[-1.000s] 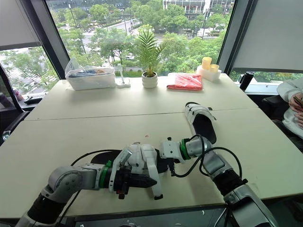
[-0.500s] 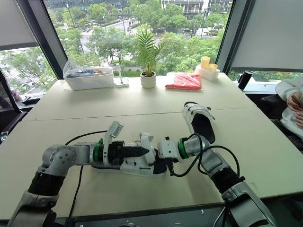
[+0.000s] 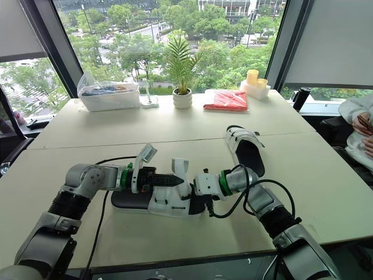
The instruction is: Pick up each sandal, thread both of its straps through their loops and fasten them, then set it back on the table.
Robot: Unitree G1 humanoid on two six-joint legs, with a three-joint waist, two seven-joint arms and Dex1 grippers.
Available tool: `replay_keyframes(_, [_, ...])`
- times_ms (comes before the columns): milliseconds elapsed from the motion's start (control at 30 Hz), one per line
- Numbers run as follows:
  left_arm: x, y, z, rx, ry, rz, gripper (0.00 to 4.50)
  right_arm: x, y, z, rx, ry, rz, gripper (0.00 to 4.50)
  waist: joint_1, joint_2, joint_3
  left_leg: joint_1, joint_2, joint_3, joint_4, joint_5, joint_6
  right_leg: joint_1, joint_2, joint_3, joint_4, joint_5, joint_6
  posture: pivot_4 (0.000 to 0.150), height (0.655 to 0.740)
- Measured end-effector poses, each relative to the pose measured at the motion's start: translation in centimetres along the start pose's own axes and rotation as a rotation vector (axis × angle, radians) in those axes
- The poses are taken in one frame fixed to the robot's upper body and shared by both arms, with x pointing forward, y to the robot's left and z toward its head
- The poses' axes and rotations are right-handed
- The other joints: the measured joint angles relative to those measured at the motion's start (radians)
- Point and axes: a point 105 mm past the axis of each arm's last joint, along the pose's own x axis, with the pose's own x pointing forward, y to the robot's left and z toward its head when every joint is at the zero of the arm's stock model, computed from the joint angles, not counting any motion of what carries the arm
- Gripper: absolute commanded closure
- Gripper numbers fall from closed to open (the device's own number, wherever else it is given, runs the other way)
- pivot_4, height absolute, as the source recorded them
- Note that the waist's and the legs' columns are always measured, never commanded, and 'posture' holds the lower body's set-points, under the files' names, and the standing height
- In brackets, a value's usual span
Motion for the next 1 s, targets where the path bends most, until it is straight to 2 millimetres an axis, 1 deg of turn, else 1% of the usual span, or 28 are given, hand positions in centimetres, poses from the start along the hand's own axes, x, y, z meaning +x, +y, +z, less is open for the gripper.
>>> replay_keyframes(133, [-0.3, 0.3, -0.5, -0.032, 0.022, -0.008, 4.46, 0.0, 0.0, 0.0, 0.002, 0.0, -0.004, 4.5, 0.001, 0.0, 0.0, 0.0, 0.0, 0.0, 0.0, 0.0, 0.0, 0.0, 0.0, 0.0, 0.0, 0.0, 0.0, 0.15, 0.74])
replay_keyframes(333, [-0.6, 0.1, -0.1, -0.052, 0.043, -0.029, 4.46, 0.0, 0.1, 0.0, 0.002, -0.001, -0.006, 4.5, 0.0, 0.0, 0.0, 0.0, 0.0, 0.0, 0.0, 0.0, 0.0, 0.0, 0.0, 0.0, 0.0, 0.0, 0.0, 0.15, 0.74])
replay_keyframes(600, [-0.6, -0.1, -0.6, -0.067, 0.083, -0.049, 4.46, 0.0, 0.1, 0.0, 0.003, -0.002, -0.014, 4.5, 0.001, 0.0, 0.0, 0.0, 0.0, 0.0, 0.0, -0.001, -0.001, 0.0, 0.0, 0.0, 0.0, 0.0, 0.0, 0.15, 0.74])
replay_keyframes(900, [-0.6, -0.5, -0.6, -0.095, 0.102, -0.062, 4.46, 0.0, 0.2, 0.0, 0.003, -0.001, -0.018, 4.5, 0.001, 0.0, 0.0, 0.0, 0.0, 0.0, 0.0, -0.001, -0.001, 0.0, 0.0, 0.0, 0.0, 0.0, 0.0, 0.15, 0.74])
replay_keyframes(1000, [-0.6, -0.7, -0.3, -0.095, 0.108, -0.063, 4.46, 0.0, 0.2, 0.0, 0.003, -0.001, -0.018, 4.5, 0.001, -0.001, 0.0, 0.0, 0.0, 0.0, 0.0, -0.001, -0.001, 0.0, 0.0, 0.0, 0.0, 0.0, 0.0, 0.15, 0.74])
